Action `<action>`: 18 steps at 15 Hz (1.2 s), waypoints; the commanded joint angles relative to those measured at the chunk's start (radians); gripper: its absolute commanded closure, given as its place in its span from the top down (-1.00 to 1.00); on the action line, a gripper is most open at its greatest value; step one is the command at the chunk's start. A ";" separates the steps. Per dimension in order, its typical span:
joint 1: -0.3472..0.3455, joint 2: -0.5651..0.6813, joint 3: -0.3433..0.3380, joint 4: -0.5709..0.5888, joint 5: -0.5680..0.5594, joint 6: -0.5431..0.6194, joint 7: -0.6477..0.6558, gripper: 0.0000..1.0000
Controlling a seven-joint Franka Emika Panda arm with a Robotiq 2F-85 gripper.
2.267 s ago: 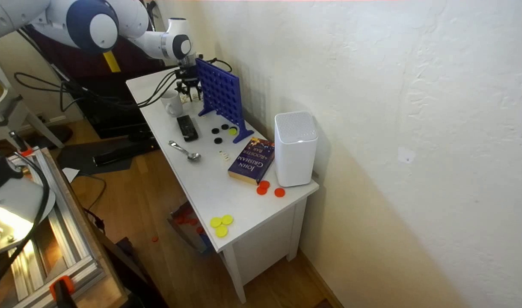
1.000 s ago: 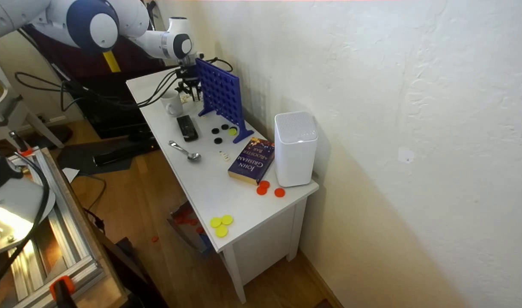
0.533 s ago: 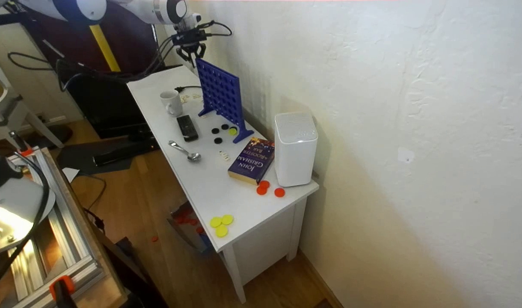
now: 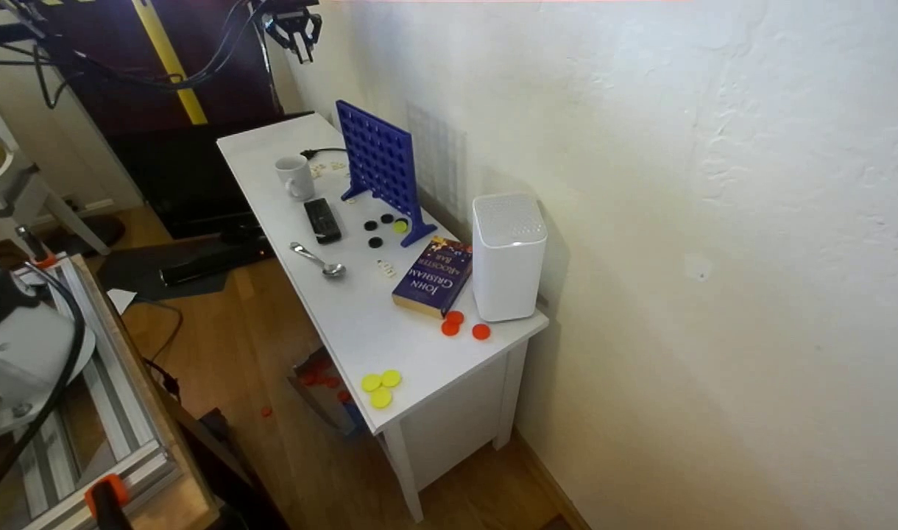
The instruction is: Move the letter block to the right
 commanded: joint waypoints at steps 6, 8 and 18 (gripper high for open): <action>0.081 -0.406 -0.088 -0.467 -0.138 -0.182 0.320 -0.89; 0.102 -0.481 -0.099 -0.556 -0.186 -0.255 0.339 -0.89; 0.078 -0.455 -0.075 -0.526 -0.168 -0.258 0.319 -0.58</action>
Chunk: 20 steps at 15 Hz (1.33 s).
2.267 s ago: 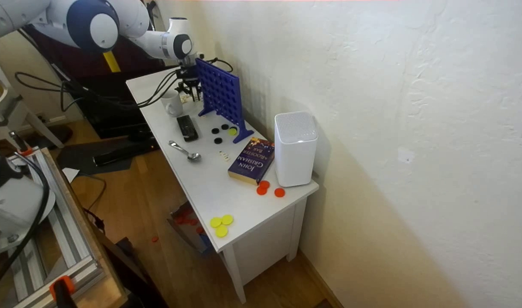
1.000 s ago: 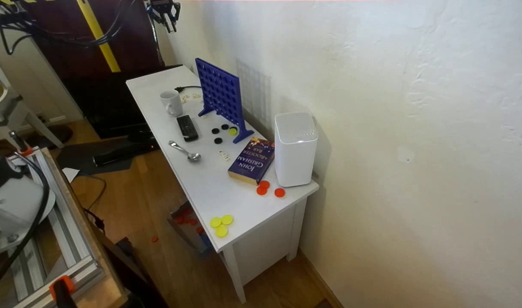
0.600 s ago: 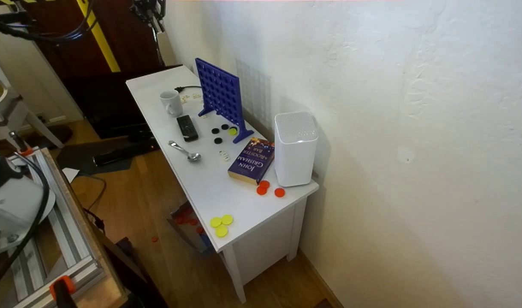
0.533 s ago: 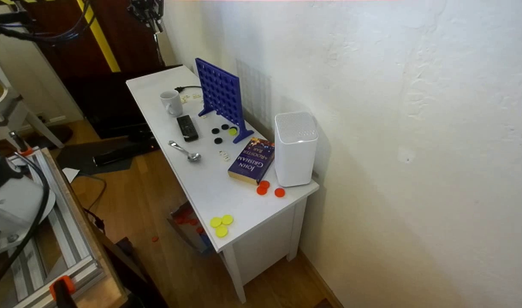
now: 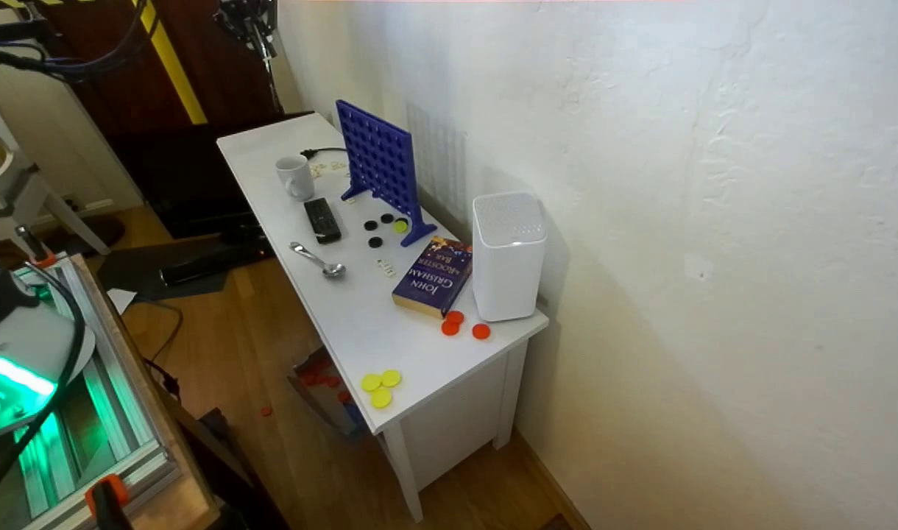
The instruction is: Move the letter block to the right
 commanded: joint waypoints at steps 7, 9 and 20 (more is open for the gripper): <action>-0.232 -0.128 0.069 -0.319 0.200 0.347 -0.348 -0.89; -0.307 -0.174 0.082 -0.428 0.290 0.428 -0.463 -0.89; -0.410 -0.489 -0.023 -0.968 0.343 0.610 -0.760 -0.89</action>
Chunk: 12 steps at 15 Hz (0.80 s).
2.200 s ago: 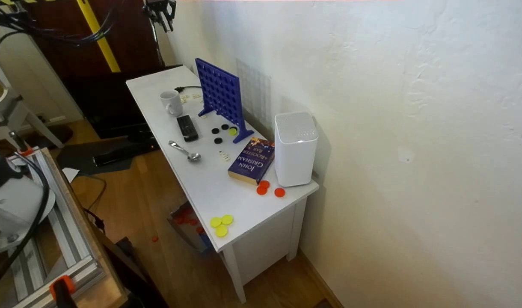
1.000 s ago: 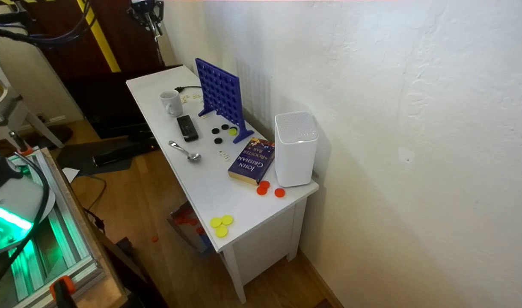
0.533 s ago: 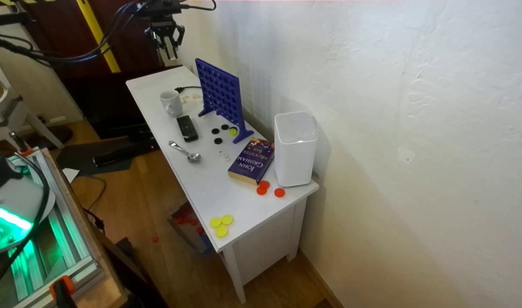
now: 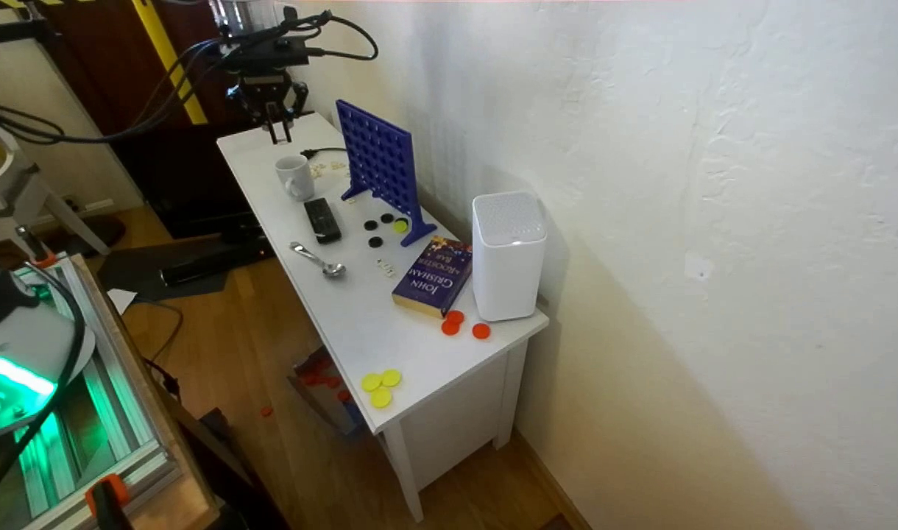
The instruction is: Move the letter block to the right
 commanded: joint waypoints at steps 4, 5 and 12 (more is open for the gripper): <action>0.023 -0.076 -0.108 -0.163 -0.206 0.092 0.151 -0.58; 0.018 -0.083 -0.122 -0.191 -0.242 0.114 0.184 -0.58; -0.001 -0.022 -0.162 -0.191 -0.250 0.162 0.120 -0.89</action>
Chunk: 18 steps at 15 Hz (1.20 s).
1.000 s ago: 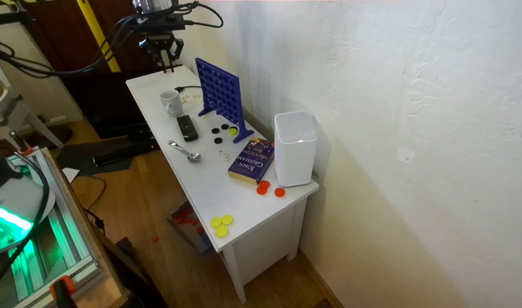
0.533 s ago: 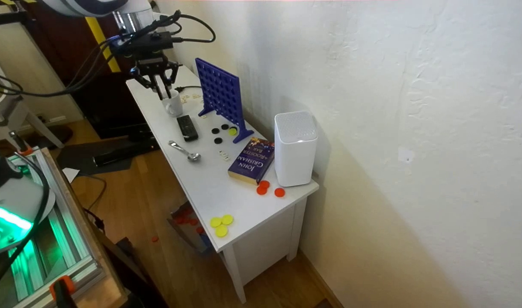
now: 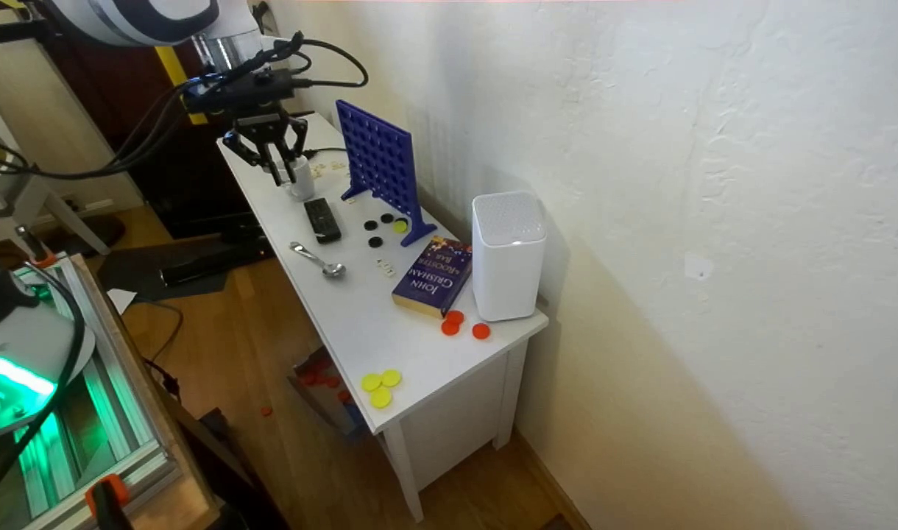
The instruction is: Move the letter block to the right
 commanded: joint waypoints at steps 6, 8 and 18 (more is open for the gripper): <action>-0.063 0.219 -0.067 0.054 0.072 0.183 -0.311 -0.89; -0.086 0.282 -0.067 0.070 0.037 0.246 -0.309 -0.89; -0.065 0.457 -0.203 0.143 -0.171 0.369 -0.253 -0.58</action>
